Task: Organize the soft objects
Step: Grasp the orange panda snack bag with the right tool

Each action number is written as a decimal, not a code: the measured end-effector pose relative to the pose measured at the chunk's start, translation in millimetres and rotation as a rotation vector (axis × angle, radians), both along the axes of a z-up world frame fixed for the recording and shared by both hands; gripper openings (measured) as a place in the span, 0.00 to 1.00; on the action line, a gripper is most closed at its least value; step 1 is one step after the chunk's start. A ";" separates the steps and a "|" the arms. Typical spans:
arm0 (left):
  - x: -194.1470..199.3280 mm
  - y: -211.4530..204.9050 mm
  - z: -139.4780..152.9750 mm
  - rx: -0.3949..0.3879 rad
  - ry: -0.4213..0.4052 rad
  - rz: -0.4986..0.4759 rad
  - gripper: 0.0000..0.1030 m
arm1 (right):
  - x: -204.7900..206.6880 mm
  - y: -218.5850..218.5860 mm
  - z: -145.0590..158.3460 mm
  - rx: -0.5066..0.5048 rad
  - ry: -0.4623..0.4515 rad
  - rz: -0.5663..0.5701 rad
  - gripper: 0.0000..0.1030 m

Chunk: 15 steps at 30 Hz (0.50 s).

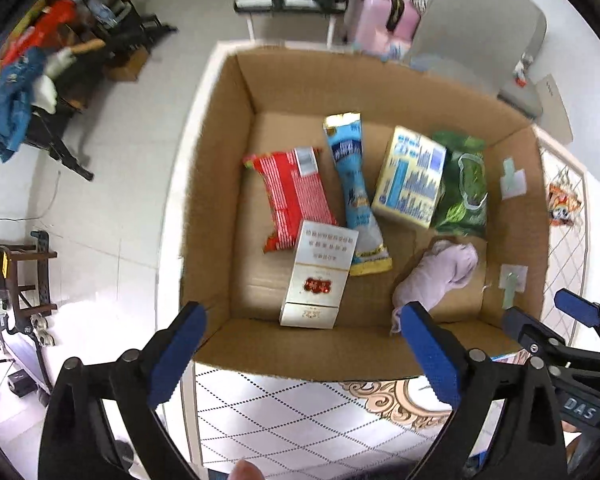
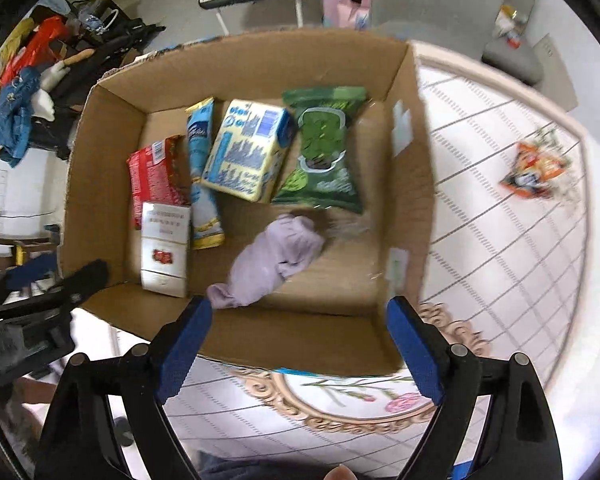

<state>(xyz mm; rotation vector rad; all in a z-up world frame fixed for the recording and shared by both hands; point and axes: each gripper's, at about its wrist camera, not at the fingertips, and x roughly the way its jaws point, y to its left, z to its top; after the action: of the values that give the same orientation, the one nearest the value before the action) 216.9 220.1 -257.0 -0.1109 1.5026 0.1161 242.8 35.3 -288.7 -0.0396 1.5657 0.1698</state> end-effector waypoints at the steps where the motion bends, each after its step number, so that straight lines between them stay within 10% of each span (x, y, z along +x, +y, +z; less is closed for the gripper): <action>1: -1.9 0.2 4.9 0.002 -0.010 0.001 0.97 | -1.6 -1.4 4.1 -0.003 -0.011 0.003 0.88; 15: -0.9 -53.1 45.9 0.006 -0.128 -0.047 0.97 | -2.1 -88.1 44.5 0.154 -0.085 -0.182 0.89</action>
<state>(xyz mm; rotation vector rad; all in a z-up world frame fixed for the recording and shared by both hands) 216.0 167.1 -211.0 -0.0769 1.3757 0.0743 240.7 -52.8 -244.2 0.2134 1.4589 0.1435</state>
